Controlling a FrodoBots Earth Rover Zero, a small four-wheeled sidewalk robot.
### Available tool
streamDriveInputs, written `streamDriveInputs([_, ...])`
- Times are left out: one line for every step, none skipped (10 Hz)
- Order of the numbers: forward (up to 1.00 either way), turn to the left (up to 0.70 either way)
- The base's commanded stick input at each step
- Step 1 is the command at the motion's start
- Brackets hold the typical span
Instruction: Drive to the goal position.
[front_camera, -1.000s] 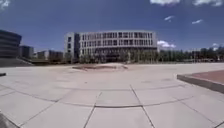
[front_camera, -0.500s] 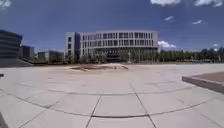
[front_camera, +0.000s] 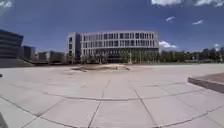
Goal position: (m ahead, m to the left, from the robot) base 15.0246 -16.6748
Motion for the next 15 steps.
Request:
streamDriveInputs([0.50,0.00])
streamDriveInputs([0.50,0.00])
streamDriveInputs([0.50,0.00])
streamDriveInputs([0.50,0.00])
streamDriveInputs([0.50,0.00])
streamDriveInputs([0.50,0.00])
streamDriveInputs([0.50,0.00])
streamDriveInputs([0.50,0.00])
streamDriveInputs([0.50,0.00])
streamDriveInputs([0.50,0.00])
streamDriveInputs([0.50,0.00])
streamDriveInputs([0.50,0.00])
streamDriveInputs([0.50,-0.17])
streamDriveInputs([0.50,-0.45])
streamDriveInputs([0.50,-0.50])
